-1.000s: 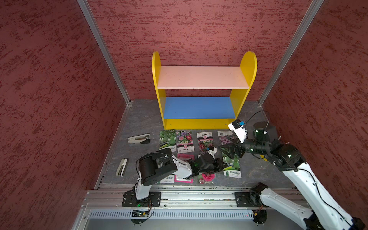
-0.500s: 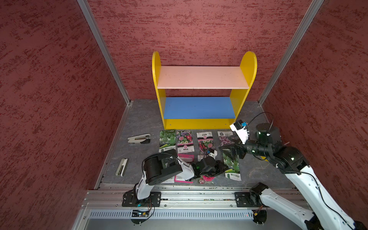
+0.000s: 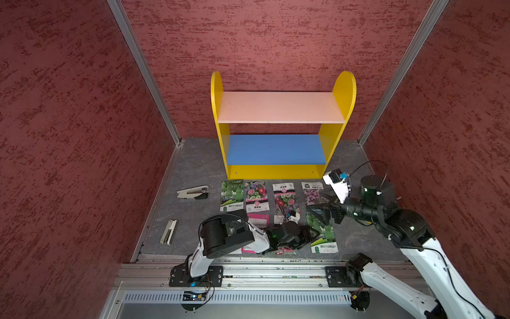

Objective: Take the seed bag off the shelf
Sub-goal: Place the seed packet at the center of the board.

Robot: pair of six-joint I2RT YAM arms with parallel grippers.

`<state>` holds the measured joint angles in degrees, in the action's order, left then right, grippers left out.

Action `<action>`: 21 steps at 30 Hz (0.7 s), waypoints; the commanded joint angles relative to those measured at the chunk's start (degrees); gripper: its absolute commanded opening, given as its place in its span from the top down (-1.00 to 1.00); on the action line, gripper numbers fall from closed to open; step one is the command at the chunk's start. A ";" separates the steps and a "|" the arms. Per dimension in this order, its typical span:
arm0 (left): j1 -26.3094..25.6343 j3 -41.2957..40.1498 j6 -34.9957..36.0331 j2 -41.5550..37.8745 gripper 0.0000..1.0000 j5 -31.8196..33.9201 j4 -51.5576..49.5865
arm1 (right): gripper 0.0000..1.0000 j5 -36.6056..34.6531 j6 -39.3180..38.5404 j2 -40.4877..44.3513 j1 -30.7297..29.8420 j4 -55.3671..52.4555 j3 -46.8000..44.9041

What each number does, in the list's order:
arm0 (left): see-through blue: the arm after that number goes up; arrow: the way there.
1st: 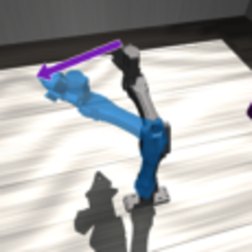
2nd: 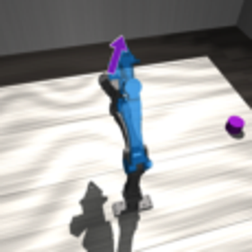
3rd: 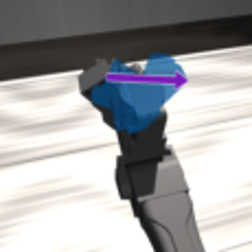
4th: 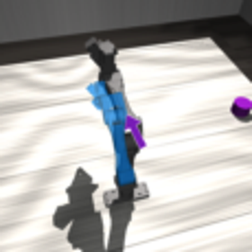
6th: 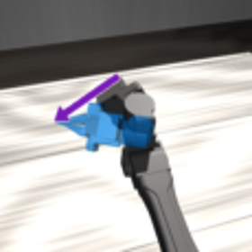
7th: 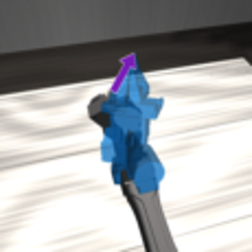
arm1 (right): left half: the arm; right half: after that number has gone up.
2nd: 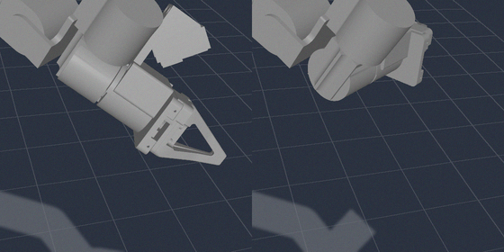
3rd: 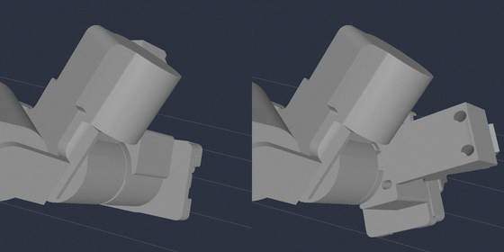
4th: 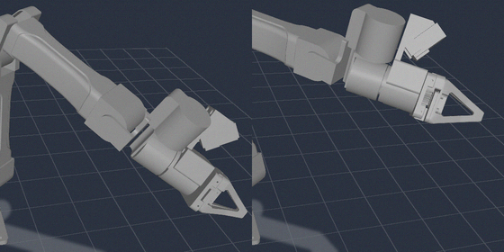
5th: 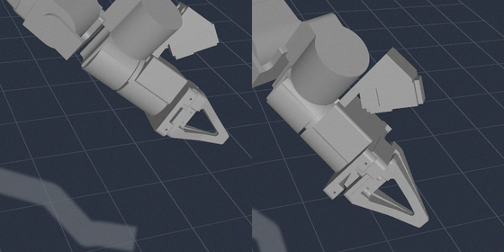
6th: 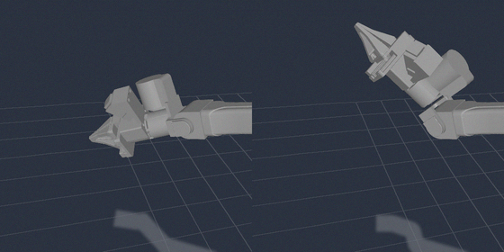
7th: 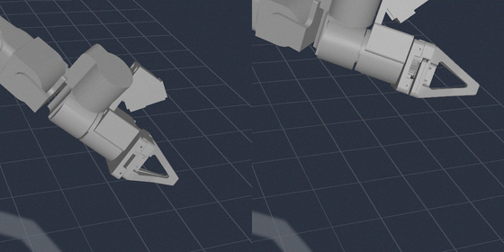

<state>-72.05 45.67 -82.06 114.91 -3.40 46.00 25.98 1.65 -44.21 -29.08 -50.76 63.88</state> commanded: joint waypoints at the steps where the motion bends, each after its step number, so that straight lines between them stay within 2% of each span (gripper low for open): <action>1: -0.63 -1.29 0.34 -1.57 -0.63 2.33 -2.28 | -0.97 -1.63 0.56 1.12 -0.10 1.60 -0.84; 4: -0.73 -0.99 2.45 -3.71 -1.00 2.73 -4.74 | -0.97 -2.06 1.15 1.71 -0.08 2.20 -1.29; 14: 0.56 0.83 14.25 -14.50 -0.99 2.72 -18.09 | -0.97 -1.97 2.76 1.75 -0.10 4.49 -1.92; 21: 4.22 4.34 27.82 -23.39 -0.99 2.95 -35.65 | -0.97 -4.67 4.40 0.68 -0.09 11.79 -5.54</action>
<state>-69.38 48.42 -62.63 94.59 -1.32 19.62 24.01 4.71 -42.83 -29.08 -44.49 59.61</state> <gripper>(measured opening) 0.996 0.984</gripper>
